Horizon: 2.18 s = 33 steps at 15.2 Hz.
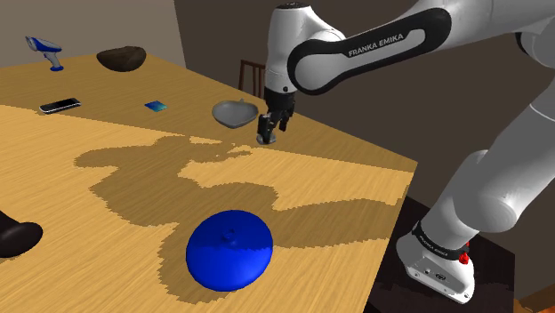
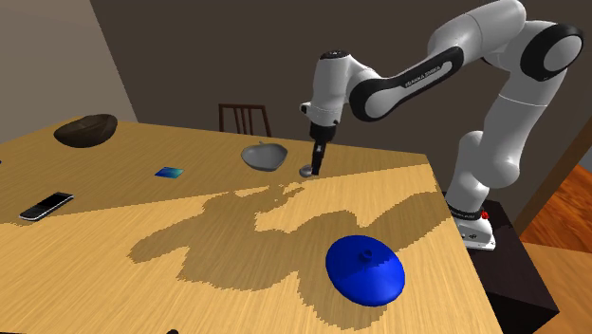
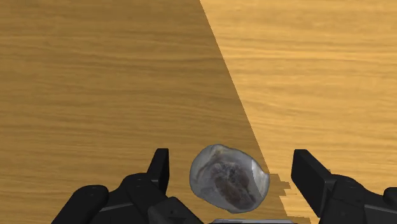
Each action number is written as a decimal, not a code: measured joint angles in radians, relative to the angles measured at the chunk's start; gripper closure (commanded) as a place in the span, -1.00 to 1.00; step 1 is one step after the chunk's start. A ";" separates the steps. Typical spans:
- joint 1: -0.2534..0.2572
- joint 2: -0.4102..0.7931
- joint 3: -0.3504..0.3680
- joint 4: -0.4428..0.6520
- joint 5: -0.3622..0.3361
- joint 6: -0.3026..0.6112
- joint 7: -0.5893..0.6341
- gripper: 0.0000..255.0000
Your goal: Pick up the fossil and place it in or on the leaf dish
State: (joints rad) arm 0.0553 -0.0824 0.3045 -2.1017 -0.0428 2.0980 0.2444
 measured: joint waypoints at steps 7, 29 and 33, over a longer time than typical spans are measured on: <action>0.005 0.067 0.008 0.074 -0.055 0.001 -0.044 -1.00; 0.004 0.088 0.007 0.065 -0.064 0.030 -0.039 1.00; 0.004 0.070 0.007 0.096 -0.055 -0.018 -0.048 1.00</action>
State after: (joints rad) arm 0.0593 -0.0125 0.3112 -2.0053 -0.0976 2.0799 0.1964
